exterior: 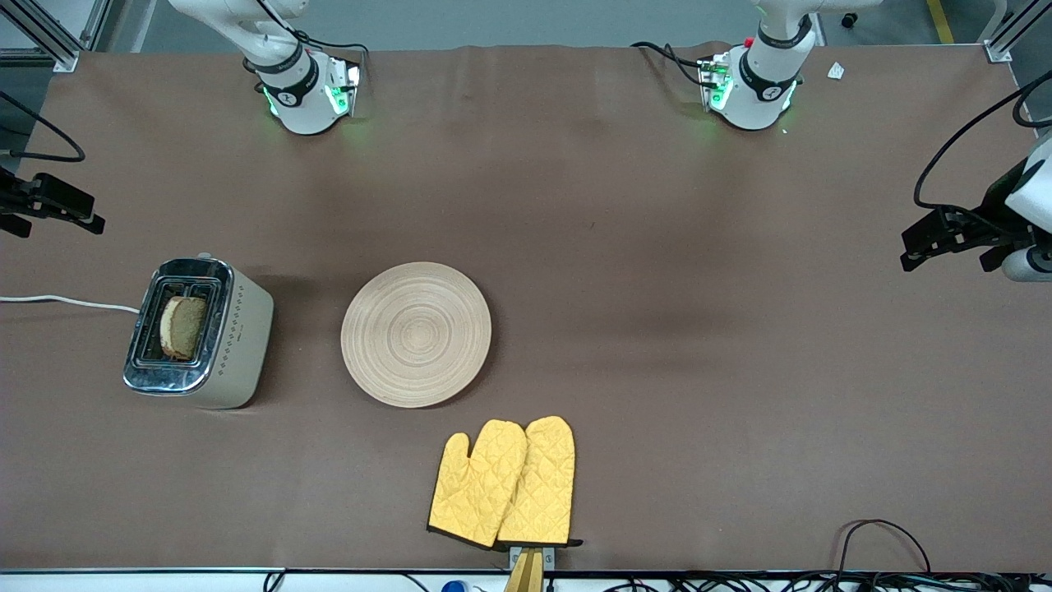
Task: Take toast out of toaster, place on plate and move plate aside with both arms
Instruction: 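Reach the right gripper down to the bread slice in the toaster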
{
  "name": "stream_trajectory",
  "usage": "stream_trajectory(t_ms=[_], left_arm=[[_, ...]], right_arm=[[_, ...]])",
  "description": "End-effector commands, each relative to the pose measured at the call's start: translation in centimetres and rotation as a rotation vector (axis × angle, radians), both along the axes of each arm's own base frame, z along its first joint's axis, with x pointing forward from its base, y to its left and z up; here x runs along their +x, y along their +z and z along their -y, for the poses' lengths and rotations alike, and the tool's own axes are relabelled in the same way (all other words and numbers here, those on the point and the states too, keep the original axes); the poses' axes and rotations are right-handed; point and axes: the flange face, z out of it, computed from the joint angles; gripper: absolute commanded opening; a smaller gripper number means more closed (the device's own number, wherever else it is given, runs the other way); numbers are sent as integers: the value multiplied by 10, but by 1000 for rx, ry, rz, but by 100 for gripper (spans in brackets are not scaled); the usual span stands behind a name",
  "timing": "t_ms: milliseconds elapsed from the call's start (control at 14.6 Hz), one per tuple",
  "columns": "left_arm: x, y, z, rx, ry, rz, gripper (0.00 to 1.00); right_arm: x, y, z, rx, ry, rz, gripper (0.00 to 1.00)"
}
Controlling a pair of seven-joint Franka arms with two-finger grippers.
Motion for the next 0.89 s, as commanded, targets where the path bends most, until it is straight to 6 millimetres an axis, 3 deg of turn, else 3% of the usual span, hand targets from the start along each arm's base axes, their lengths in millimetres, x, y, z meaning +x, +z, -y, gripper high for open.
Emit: stream_trajectory(t_ms=[0,205,341,820], left_arm=[[0,0,0,22,-10,-3,100],[-1,1,4,23,-15,1,100],[-1,2,6,20,-13,2,100],[-1,0,3,13,-9,-1,100]], right_arm=[[-2,-5,6,14,-9,7,100],[1,-55,23,17,-42,-16,100],[8,-84,23,13,-41,-1,100],[51,-199,39,9,-65,-63,100]])
